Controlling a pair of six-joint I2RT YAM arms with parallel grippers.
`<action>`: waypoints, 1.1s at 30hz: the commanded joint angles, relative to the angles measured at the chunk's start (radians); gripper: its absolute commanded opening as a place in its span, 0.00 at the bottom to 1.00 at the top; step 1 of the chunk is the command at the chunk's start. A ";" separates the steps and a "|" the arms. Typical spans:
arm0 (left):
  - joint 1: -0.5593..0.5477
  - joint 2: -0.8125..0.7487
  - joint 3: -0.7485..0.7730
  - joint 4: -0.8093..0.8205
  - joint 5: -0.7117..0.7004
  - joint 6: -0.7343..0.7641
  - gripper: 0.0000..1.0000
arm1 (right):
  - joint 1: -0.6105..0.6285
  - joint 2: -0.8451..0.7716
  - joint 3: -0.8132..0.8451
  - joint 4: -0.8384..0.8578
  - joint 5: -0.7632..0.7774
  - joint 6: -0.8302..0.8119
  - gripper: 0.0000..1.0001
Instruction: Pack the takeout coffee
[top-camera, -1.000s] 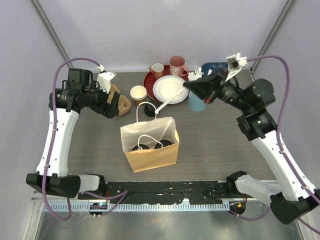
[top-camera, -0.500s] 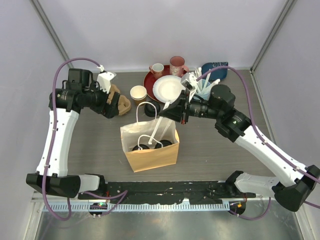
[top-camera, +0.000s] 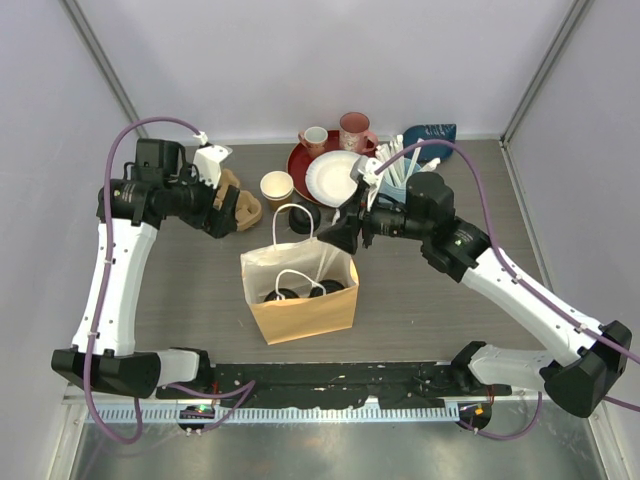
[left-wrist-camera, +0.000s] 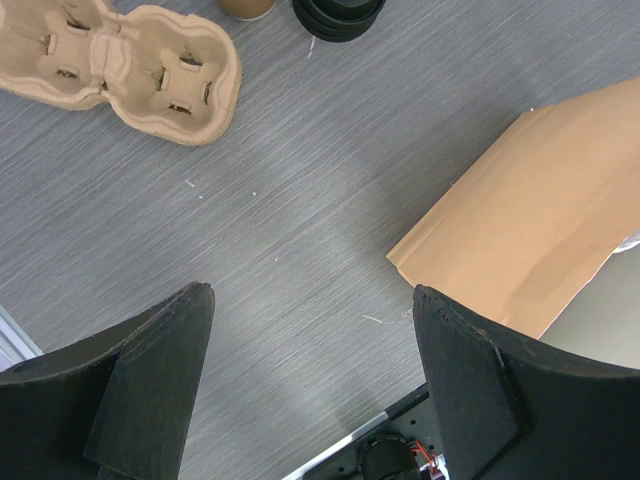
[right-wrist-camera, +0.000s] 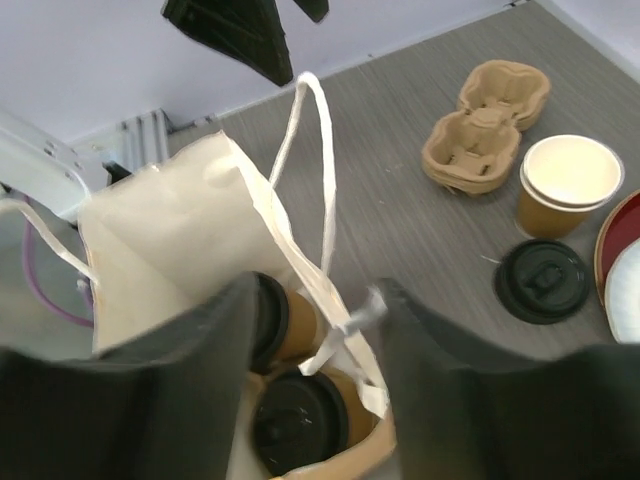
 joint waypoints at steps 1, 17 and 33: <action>0.005 -0.020 -0.001 0.025 -0.005 0.004 0.85 | 0.002 -0.016 0.035 -0.022 0.015 -0.072 0.74; 0.047 -0.017 -0.090 0.197 -0.135 -0.092 0.85 | -0.346 0.013 0.207 -0.128 0.464 0.009 0.87; 0.303 -0.077 -0.700 1.055 -0.160 -0.345 0.91 | -0.678 -0.149 -0.357 0.200 0.891 0.063 0.87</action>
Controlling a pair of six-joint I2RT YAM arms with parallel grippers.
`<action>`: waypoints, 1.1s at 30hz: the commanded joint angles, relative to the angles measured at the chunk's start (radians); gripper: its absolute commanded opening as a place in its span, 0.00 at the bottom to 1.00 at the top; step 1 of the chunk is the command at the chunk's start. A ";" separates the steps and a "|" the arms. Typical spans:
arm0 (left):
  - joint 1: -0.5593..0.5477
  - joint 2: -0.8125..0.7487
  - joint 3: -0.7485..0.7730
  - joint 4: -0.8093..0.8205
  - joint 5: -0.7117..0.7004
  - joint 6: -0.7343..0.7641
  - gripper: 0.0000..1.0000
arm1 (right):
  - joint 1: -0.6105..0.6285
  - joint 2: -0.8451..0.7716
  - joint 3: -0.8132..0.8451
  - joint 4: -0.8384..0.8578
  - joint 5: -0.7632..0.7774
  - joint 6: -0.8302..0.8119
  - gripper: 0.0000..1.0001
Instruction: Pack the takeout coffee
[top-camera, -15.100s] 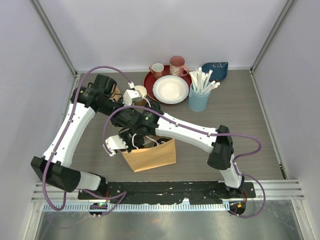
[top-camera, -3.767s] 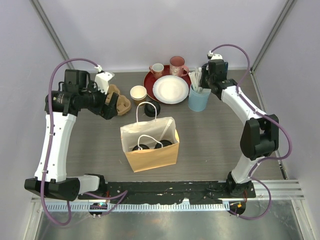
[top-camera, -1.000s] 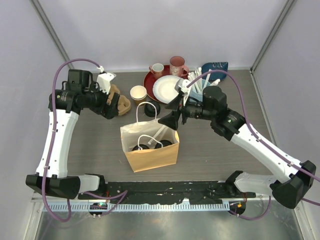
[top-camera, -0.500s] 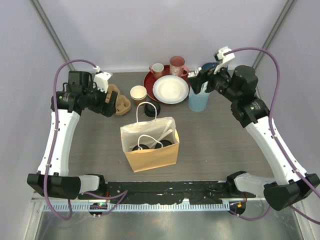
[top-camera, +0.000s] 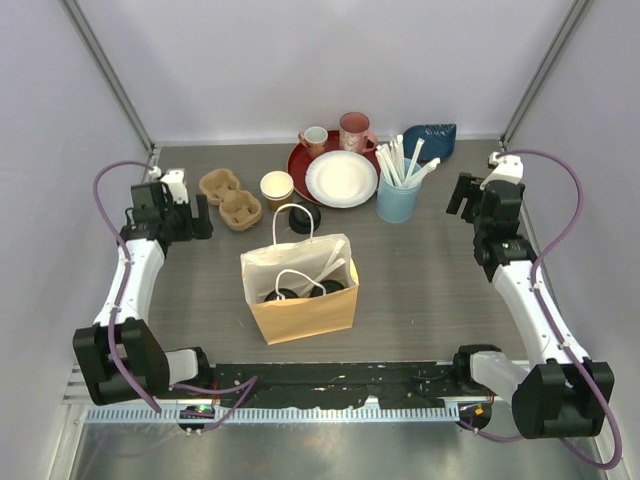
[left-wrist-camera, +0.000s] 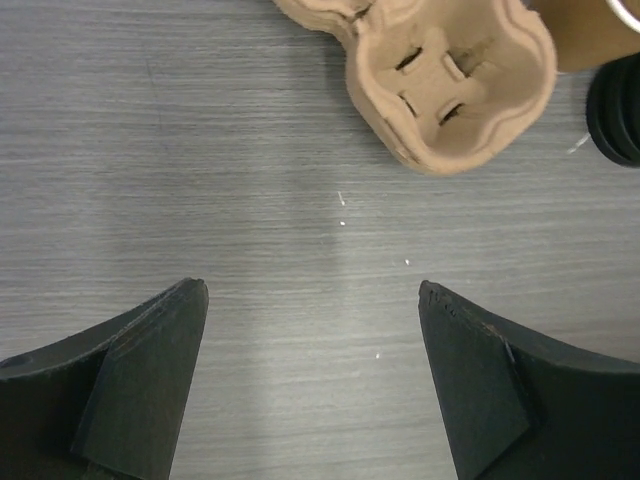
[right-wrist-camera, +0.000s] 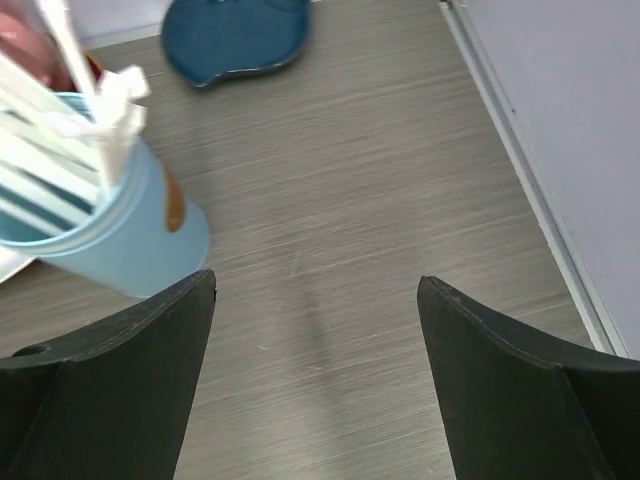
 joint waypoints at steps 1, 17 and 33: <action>0.025 -0.048 -0.147 0.390 0.000 -0.087 0.91 | -0.022 -0.051 -0.153 0.257 0.085 0.023 0.87; 0.033 0.022 -0.568 1.131 -0.005 -0.193 0.98 | -0.022 0.035 -0.506 0.784 -0.096 -0.008 0.87; 0.031 0.036 -0.720 1.369 0.061 -0.198 1.00 | -0.022 0.119 -0.624 1.024 -0.140 0.010 0.87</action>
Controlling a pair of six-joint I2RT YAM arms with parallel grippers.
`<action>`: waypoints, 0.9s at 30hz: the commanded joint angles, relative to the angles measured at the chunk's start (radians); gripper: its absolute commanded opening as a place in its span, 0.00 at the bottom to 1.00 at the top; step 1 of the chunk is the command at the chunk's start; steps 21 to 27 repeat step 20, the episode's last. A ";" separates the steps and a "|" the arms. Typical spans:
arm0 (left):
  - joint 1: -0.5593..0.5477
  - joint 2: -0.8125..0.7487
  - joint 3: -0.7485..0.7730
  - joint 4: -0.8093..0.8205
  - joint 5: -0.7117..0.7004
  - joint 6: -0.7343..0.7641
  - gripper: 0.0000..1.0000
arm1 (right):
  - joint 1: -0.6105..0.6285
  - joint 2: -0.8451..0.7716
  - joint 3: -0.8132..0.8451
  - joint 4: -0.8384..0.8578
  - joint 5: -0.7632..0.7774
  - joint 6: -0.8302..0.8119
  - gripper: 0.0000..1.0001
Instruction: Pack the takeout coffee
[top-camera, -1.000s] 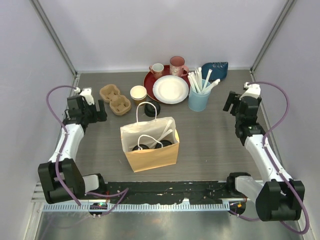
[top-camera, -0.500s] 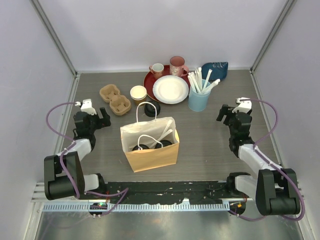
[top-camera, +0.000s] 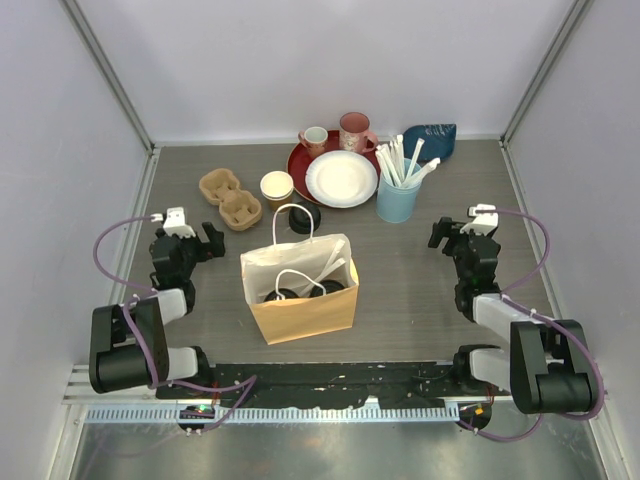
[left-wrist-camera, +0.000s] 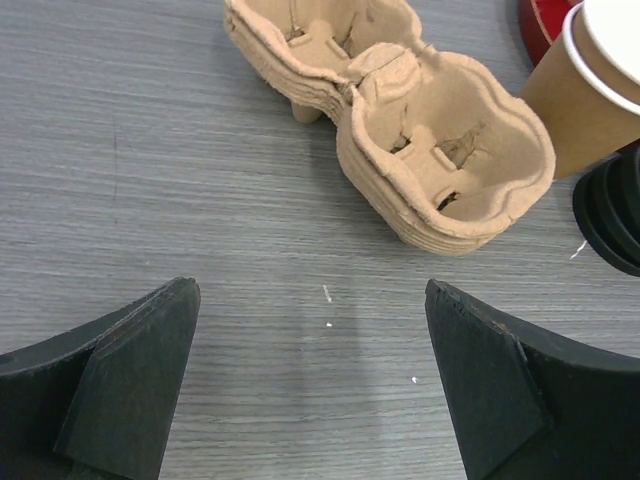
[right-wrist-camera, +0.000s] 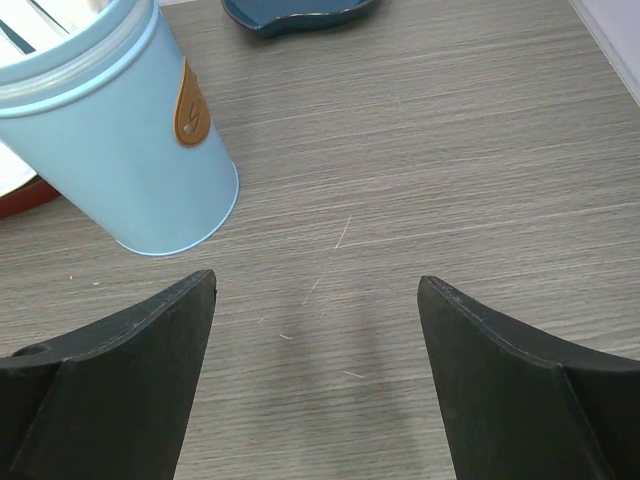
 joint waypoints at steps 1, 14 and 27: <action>0.003 -0.035 -0.022 0.114 0.027 0.003 1.00 | -0.002 0.009 -0.026 0.146 -0.007 0.008 0.87; 0.005 -0.031 -0.007 0.087 -0.081 -0.035 1.00 | -0.001 0.007 -0.033 0.167 -0.015 -0.002 0.87; 0.003 -0.023 -0.002 0.091 -0.104 -0.040 1.00 | -0.002 0.007 -0.033 0.170 -0.015 -0.003 0.87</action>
